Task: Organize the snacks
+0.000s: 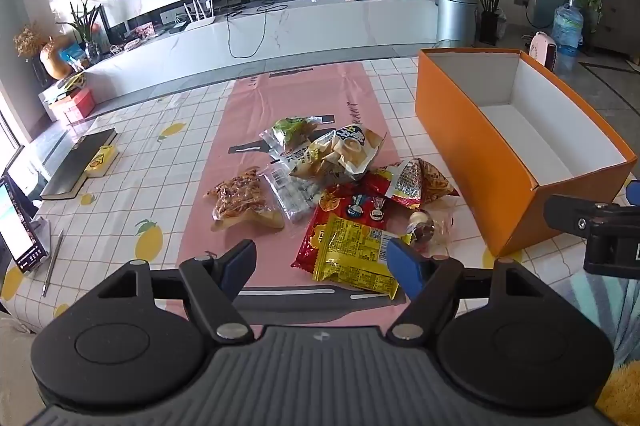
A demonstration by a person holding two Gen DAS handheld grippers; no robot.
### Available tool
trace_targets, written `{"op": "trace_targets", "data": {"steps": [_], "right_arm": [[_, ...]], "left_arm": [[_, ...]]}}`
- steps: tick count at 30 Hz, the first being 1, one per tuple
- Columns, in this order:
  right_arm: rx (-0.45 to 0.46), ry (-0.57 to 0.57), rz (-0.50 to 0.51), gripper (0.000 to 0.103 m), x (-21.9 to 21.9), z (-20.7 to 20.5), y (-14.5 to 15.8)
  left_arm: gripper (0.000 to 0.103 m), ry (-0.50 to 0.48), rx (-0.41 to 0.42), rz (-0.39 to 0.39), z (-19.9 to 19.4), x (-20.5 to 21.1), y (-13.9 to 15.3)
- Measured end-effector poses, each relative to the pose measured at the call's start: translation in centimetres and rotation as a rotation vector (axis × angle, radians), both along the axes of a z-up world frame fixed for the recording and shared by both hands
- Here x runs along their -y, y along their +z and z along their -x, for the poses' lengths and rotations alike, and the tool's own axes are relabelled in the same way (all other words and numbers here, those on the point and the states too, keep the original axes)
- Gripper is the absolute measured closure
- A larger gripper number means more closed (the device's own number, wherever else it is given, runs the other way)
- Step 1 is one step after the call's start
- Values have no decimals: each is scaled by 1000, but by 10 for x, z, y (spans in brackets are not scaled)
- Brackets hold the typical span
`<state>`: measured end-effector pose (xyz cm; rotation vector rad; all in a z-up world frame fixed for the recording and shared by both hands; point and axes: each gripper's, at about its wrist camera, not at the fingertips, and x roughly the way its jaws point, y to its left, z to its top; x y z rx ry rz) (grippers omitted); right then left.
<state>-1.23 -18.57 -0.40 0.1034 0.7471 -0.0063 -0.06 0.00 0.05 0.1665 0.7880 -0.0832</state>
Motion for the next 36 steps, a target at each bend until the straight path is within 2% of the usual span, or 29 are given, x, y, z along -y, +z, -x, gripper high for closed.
{"op": "trace_targets", "data": {"steps": [36], "right_arm": [[-15,21,39,4,-17,-5,3]], "left_arm": [[16,48,-42,32,-5,-17,-5]]}}
